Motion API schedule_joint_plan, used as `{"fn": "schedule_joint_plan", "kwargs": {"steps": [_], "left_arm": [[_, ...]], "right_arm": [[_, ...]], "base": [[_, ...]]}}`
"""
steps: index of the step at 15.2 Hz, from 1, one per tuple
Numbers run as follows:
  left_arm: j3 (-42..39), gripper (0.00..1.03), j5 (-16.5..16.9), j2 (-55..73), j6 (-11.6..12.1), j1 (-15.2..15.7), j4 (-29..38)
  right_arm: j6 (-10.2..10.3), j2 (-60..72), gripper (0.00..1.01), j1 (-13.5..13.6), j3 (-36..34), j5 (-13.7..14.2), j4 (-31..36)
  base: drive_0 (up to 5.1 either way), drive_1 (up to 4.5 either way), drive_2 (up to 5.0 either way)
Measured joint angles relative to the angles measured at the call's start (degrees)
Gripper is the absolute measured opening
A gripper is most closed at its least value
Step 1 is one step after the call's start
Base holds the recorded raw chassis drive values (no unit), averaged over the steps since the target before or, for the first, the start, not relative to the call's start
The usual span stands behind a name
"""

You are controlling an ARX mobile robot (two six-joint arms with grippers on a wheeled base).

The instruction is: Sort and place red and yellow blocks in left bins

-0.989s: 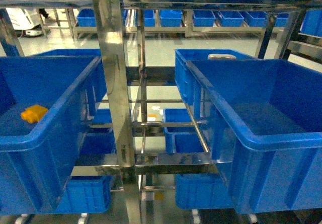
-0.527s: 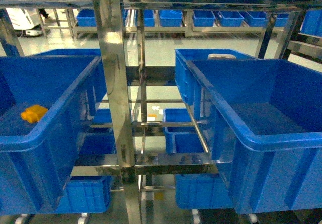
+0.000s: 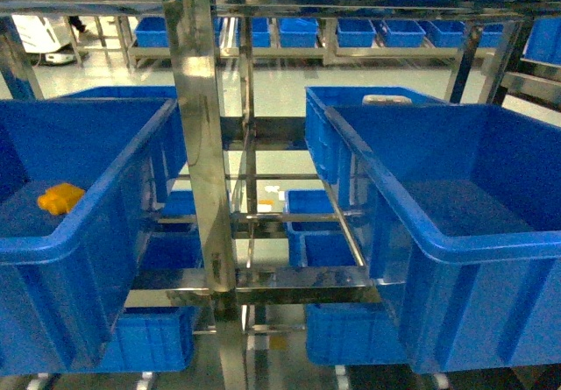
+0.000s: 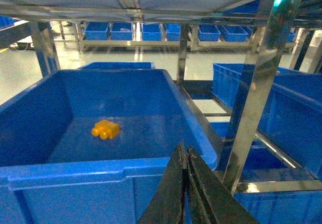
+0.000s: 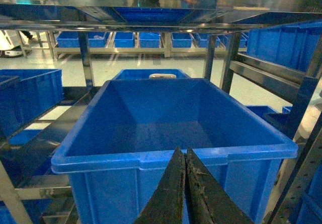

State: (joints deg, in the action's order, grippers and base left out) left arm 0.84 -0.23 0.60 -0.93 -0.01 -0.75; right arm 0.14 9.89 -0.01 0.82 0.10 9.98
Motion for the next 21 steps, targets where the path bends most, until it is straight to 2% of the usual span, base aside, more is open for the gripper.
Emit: {"fn": "schedule_joint_plan", "kwargs": {"steps": [2,6,7,14,15,21], "left_arm": [[0.00,0.02,0.17,0.00,0.04,0.00,0.46],[0.00,0.02,0.13,0.00,0.04,0.00,0.57],[0.00,0.07,0.20,0.00,0.02,0.00,0.50],[0.00,0.99,0.20,0.00,0.07,0.00,0.50],[0.00,0.98,0.20,0.00,0.11,0.00,0.52],[0.00,0.98,0.20,0.00,0.11,0.00,0.50]], "right_arm": [[0.00,-8.81,0.02,0.02,0.04,0.00,-10.54],[0.00,-9.62,0.02,0.00,0.02,-0.13,-10.32],[0.00,-9.62,0.02,0.00,0.02,-0.13,-10.21],[0.00,-9.62,0.96,0.00,0.02,-0.13,-10.25],[0.00,-9.62,0.99,0.00,0.02,-0.13,-10.23],[0.00,-9.62,0.98,0.00,0.02,-0.13,-10.25]], "base": [[0.0,0.00,0.0],[0.0,0.00,0.0],[0.0,0.00,0.0],[0.0,0.00,0.0],[0.0,0.00,0.0],[0.0,0.00,0.0]]}}
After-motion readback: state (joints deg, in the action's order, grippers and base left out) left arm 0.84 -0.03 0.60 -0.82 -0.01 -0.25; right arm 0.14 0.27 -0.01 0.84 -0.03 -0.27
